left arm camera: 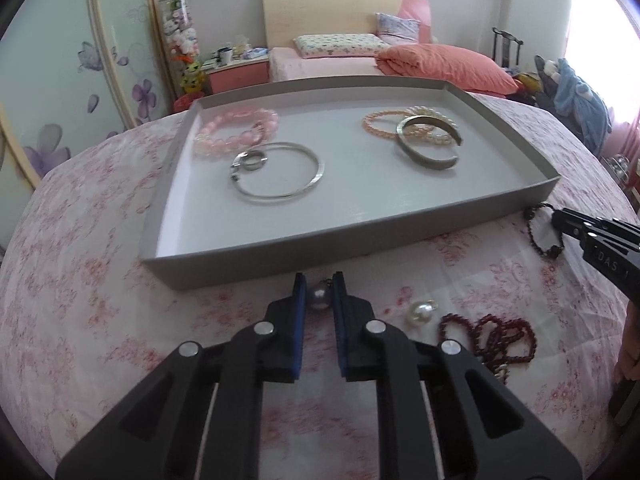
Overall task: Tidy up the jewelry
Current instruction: 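Grasp the black beaded bracelet with the right tool while the left tool grasps a pearl earring, then hold the pearl earring in the left tool while the right tool holds the black bracelet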
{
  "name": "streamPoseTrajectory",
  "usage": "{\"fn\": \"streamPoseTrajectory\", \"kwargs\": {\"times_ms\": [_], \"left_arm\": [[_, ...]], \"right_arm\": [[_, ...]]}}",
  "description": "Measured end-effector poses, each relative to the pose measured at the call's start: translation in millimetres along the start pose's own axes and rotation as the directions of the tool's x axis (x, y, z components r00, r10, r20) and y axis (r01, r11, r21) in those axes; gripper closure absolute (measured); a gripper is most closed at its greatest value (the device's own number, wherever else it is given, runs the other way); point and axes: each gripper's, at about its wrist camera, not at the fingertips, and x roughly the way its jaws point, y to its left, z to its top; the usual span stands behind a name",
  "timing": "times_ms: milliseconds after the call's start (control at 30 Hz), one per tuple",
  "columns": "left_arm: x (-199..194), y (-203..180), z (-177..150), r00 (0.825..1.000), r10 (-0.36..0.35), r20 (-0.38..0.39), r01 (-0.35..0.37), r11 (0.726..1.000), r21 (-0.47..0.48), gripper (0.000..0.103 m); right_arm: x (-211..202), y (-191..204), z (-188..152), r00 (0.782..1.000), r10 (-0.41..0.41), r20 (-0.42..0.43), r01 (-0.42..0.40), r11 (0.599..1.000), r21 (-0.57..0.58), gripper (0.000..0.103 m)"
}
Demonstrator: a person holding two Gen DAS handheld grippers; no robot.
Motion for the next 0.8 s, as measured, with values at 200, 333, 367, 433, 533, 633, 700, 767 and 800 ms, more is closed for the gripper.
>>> {"fn": "streamPoseTrajectory", "kwargs": {"times_ms": [200, 333, 367, 433, 533, 633, 700, 767, 800], "left_arm": [[-6.9, 30.1, -7.1, 0.999, 0.051, -0.014, -0.052, 0.997, -0.056, 0.089], [-10.1, 46.9, -10.9, 0.997, 0.077, -0.012, -0.077, 0.993, -0.087, 0.089], [-10.7, 48.9, -11.7, 0.997, 0.08, -0.008, -0.08, 0.993, -0.09, 0.089], [-11.3, 51.4, -12.0, 0.997, 0.076, -0.007, -0.076, 0.992, -0.099, 0.089], [-11.6, 52.1, -11.9, 0.997, 0.074, -0.007, -0.075, 0.992, -0.102, 0.089], [-11.9, 53.7, -13.2, 0.998, 0.065, -0.006, -0.065, 0.991, -0.113, 0.089], [-11.9, 54.0, -13.2, 0.998, 0.065, -0.006, -0.065, 0.991, -0.115, 0.089], [-12.2, 53.5, -13.3, 0.998, 0.068, -0.006, -0.068, 0.991, -0.113, 0.089], [-11.3, 54.2, -13.3, 0.998, 0.068, -0.006, -0.068, 0.991, -0.112, 0.089]], "right_arm": [[0.3, -0.7, 0.1, 1.0, 0.0, 0.0, 0.0, 1.0, -0.001, 0.091], [0.6, -0.3, 0.2, 1.0, 0.005, 0.0, -0.005, 1.0, -0.003, 0.091], [0.7, -0.2, 0.2, 1.0, 0.005, 0.0, -0.005, 1.0, -0.004, 0.091], [0.8, 0.0, 0.1, 1.0, 0.007, 0.0, -0.007, 1.0, -0.003, 0.091], [0.5, 0.7, -0.3, 1.0, 0.011, 0.0, -0.011, 1.0, 0.001, 0.091], [0.7, 1.0, 0.0, 1.0, 0.014, 0.0, -0.014, 1.0, 0.003, 0.091], [0.8, 0.9, 0.0, 1.0, 0.014, 0.0, -0.014, 1.0, 0.003, 0.091], [0.8, 0.2, -0.1, 1.0, 0.015, 0.0, -0.015, 1.0, 0.004, 0.091], [0.8, 0.3, -0.1, 1.0, 0.015, 0.0, -0.015, 1.0, 0.004, 0.091]]}}
